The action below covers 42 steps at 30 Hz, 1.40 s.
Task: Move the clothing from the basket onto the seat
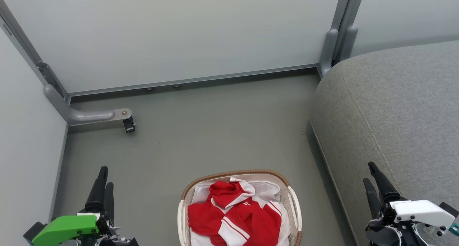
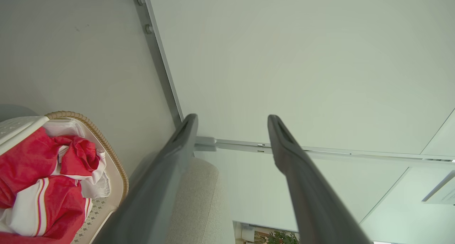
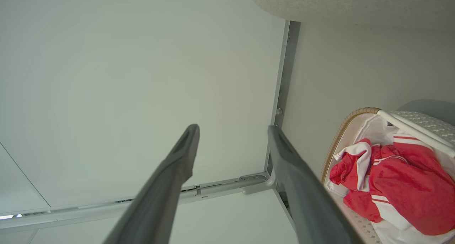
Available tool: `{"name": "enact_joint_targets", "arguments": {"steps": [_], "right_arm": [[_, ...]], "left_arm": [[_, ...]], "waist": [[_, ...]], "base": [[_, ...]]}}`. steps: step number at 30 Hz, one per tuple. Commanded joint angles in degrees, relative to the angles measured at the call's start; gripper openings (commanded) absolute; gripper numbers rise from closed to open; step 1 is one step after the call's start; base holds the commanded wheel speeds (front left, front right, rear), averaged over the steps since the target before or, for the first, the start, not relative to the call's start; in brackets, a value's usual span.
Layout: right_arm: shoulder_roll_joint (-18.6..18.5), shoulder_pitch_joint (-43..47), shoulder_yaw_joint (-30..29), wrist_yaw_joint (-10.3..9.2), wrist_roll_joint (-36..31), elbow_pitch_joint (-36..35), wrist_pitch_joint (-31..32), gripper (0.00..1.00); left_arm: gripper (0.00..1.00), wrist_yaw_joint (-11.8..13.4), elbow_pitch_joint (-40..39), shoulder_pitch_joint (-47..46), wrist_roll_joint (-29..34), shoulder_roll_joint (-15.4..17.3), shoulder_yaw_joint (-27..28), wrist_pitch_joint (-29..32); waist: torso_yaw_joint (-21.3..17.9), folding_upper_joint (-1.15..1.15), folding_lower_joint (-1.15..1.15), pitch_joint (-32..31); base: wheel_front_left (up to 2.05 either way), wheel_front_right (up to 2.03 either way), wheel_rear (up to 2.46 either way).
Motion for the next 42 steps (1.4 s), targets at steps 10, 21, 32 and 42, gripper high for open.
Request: {"name": "enact_joint_targets", "arguments": {"steps": [10, 21, 32, 42], "right_arm": [[-0.57, -0.29, 1.27, 0.01, -3.13, -1.48, -3.24, 1.0], [-0.72, -0.31, 0.52, 0.02, -12.28, -2.25, -5.94, 1.0], [-0.85, -0.25, -0.45, 0.02, -23.49, -3.0, -8.37, 1.0], [-0.92, 0.17, -0.78, 0.02, -34.93, -4.74, -10.32, 1.0]], "left_arm": [[1.0, -0.11, -2.67, -0.08, 2.56, 0.24, -2.87, -3.13], [1.0, -0.18, -4.9, 0.41, 8.44, 0.34, -4.13, -5.8], [1.0, -0.25, -6.74, 0.9, 19.47, 0.43, -5.08, -8.2], [1.0, -0.3, -8.18, 1.38, 29.76, 0.51, -5.35, -10.16]], "waist": [[0.01, 0.0, 0.0, 0.16], [0.09, 0.0, 0.0, 0.4], [0.15, 0.0, 0.0, 0.6], [0.23, 0.0, 0.0, 0.81]], "base": [[0.0, 0.0, 0.0], [0.0, 0.0, 0.0], [0.0, 0.0, 0.0], [0.0, 0.0, 0.0]]}}
